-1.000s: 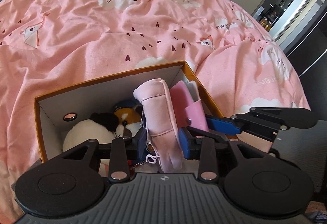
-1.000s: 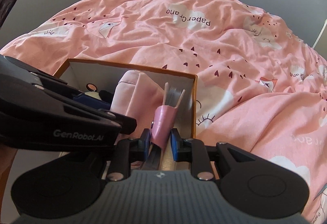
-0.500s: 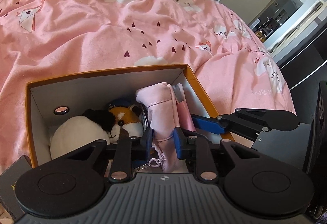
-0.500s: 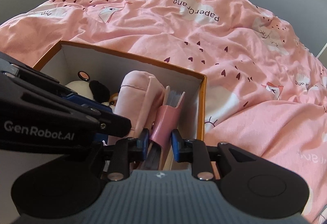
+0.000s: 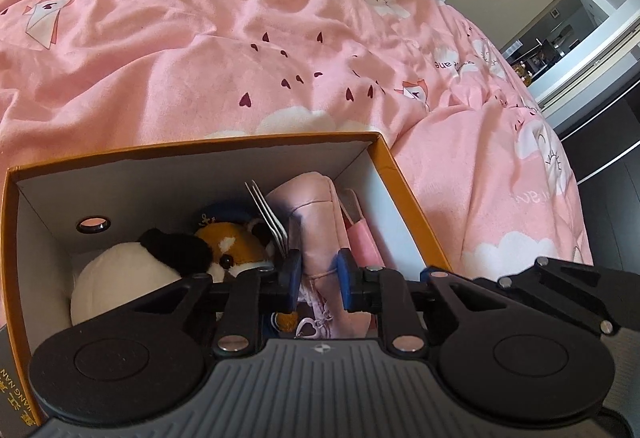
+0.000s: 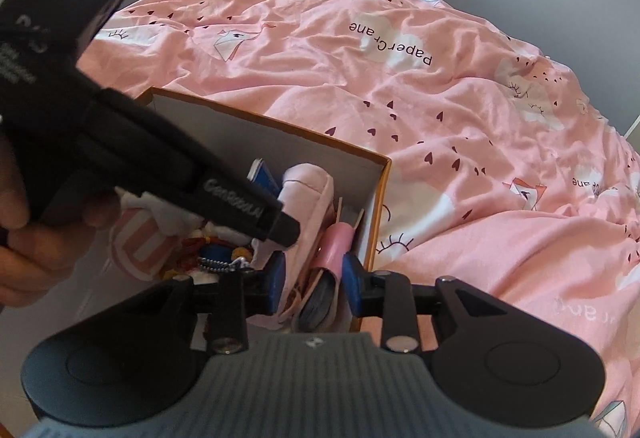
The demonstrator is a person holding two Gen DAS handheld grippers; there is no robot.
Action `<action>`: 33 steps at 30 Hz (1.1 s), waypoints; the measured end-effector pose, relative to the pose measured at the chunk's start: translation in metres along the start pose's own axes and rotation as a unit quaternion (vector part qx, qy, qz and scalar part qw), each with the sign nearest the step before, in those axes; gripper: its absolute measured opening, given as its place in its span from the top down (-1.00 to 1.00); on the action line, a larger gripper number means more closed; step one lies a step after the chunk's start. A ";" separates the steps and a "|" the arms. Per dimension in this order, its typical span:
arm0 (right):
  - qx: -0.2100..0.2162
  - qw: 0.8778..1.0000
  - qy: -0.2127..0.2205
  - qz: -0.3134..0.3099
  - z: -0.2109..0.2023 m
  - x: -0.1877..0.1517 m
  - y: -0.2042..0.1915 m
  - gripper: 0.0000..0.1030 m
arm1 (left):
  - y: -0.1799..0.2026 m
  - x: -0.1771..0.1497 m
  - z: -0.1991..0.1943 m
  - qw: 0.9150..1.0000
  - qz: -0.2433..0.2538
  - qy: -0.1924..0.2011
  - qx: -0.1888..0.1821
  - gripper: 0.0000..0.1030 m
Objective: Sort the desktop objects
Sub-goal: 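Release both items in the box and return tools to the pile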
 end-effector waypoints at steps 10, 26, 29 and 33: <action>0.016 1.000 0.003 0.016 0.009 0.000 -0.001 0.67 | 0.004 0.002 -0.025 0.999 0.023 0.021 0.020 0.55; 0.002 0.999 0.003 0.044 0.026 0.005 -0.001 0.88 | -0.021 -0.028 -0.128 0.987 0.060 0.112 0.094 0.51; 0.001 0.999 0.014 0.041 0.016 0.003 -0.008 0.85 | -0.030 -0.039 -0.146 0.981 0.058 0.133 0.126 0.32; 0.007 0.998 0.033 0.044 0.000 0.003 -0.019 0.77 | -0.040 -0.055 -0.169 0.974 0.068 0.159 0.146 0.24</action>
Point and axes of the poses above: each gripper's, at about its wrist camera, not at the fingertips, and z roughly the way its jaws point, y to its right, x to its top, the point moved 1 cm from there along z, roughly the way its jaws point, and after that the axes turned 11 degrees about x, right-handed, at the moved point
